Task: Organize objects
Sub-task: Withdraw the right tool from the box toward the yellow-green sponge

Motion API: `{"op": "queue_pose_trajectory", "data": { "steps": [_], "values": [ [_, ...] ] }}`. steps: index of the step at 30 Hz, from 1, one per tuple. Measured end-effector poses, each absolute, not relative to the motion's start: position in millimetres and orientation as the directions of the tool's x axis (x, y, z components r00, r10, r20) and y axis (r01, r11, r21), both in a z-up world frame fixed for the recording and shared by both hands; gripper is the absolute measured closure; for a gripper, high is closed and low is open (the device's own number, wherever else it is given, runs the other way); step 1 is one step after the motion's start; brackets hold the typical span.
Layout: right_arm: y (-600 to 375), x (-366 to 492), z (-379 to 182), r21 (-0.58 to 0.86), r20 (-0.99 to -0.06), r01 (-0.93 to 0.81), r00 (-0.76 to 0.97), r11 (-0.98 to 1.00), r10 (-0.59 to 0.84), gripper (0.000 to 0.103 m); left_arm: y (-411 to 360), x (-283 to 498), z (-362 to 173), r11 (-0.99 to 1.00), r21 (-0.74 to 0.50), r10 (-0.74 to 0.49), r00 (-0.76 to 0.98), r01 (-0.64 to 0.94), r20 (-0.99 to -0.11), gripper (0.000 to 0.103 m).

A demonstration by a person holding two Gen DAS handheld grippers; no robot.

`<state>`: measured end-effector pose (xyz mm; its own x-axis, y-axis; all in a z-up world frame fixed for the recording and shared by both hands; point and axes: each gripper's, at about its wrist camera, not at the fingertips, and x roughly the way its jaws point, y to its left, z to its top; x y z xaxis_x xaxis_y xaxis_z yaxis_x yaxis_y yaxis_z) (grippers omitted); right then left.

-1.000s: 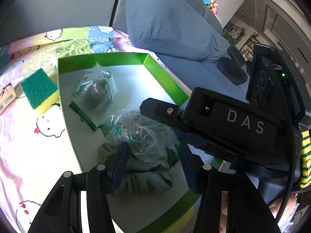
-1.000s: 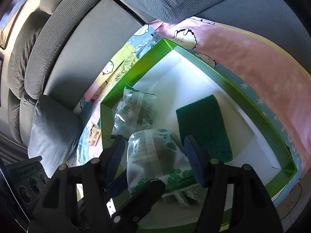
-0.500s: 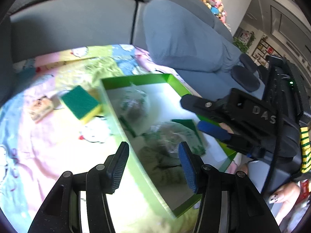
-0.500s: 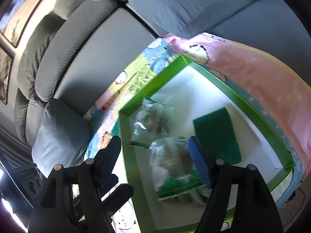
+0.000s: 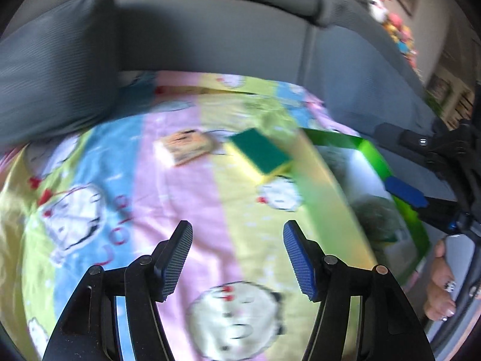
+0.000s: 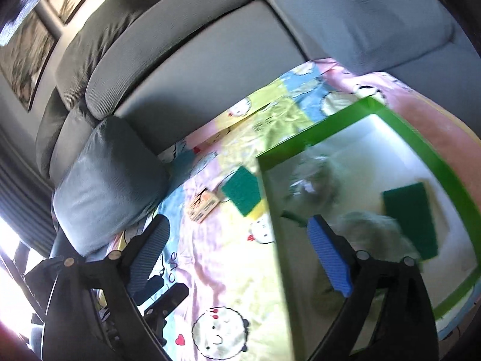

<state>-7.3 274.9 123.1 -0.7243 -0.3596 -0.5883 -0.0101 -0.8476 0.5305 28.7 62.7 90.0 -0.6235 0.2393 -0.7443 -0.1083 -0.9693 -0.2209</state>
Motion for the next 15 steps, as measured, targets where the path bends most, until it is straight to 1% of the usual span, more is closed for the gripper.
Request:
{"op": "queue_pose_trajectory", "data": {
  "steps": [3, 7, 12, 14, 15],
  "values": [
    [248.2, -19.8, 120.4, 0.493, -0.612, 0.025, -0.700, -0.870, -0.367, 0.008, 44.4, 27.8, 82.1, -0.980, -0.196, 0.170, -0.624, -0.027, -0.762, 0.039],
    [213.5, -43.4, 109.7, 0.409, -0.659, 0.034, -0.680, -0.912, -0.321, 0.008, 22.2, 23.7, 76.0, -0.973, -0.228, 0.172, -0.616, 0.014, -0.769, 0.039],
    [179.8, -81.0, 79.3, 0.276, -0.750, -0.032, -0.632, -0.961, -0.195, 0.008, 4.4, 22.2, 70.8, -0.969, -0.237, 0.145, -0.609, 0.073, -0.780, 0.039],
    [170.3, -93.4, 70.4, 0.232, -0.756, -0.032, -0.635, -0.972, -0.160, 0.010, -1.3, 21.3, 68.7, -0.966, -0.244, 0.145, -0.605, 0.085, -0.783, 0.039],
    [165.8, -99.4, 65.7, 0.206, -0.755, -0.025, -0.640, -0.978, -0.143, 0.009, -3.7, 21.2, 68.4, -0.965, -0.248, 0.146, -0.604, 0.089, -0.784, 0.039]
  ]
}}
